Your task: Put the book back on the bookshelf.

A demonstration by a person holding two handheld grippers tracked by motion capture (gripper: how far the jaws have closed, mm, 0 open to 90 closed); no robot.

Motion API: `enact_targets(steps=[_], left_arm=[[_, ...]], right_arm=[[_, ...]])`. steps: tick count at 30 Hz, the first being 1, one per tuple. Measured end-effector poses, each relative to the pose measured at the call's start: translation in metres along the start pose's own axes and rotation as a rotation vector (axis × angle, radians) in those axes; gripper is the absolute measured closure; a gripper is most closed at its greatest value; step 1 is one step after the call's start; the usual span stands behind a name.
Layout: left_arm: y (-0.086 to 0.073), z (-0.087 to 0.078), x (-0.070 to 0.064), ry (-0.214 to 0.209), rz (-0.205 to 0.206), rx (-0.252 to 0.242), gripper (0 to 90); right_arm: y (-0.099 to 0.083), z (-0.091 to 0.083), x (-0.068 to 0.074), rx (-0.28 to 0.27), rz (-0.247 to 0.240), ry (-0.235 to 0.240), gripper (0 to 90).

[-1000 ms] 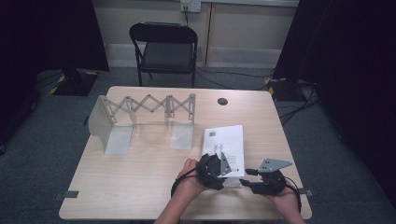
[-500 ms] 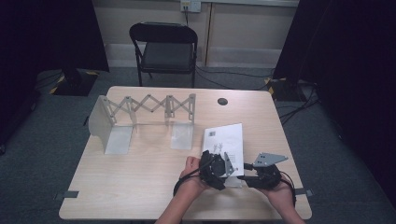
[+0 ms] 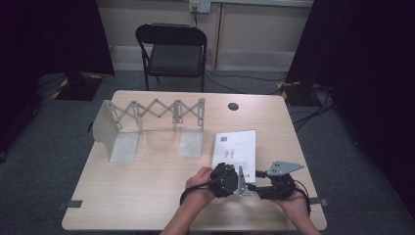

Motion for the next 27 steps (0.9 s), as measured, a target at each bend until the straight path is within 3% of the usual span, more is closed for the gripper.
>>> enact_targets(steps=[3, 11, 17, 21, 27], left_arm=[[0.002, -0.003, 0.006, 0.000, -0.027, 0.001, 55.0], [0.011, -0.015, 0.032, -0.006, -0.044, 0.050, 62.9], [0.023, -0.021, 0.050, -0.034, -0.071, 0.079, 65.5], [0.032, -0.025, 0.058, -0.063, -0.081, 0.101, 66.6], [0.037, -0.029, 0.056, -0.088, -0.088, 0.110, 66.6]], right_arm=[[-0.009, 0.000, -0.003, 0.021, -0.021, -0.013, 32.9], [-0.050, -0.003, -0.021, 0.117, -0.044, -0.056, 30.9], [-0.055, -0.002, -0.027, 0.133, -0.039, -0.079, 30.5], [-0.049, 0.004, -0.025, 0.139, -0.070, -0.117, 29.0], [-0.040, 0.016, -0.026, 0.114, -0.114, -0.187, 30.5]])
Point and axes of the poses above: each handheld gripper's, and its own axes: z roughly forward along the jaws, y roughly out of its top, x roughly to its left, the point moved 4 cm from there along z, roughly forward along the jaws, and after that the axes turned 10 degrees about y, right-handed, at the moved point
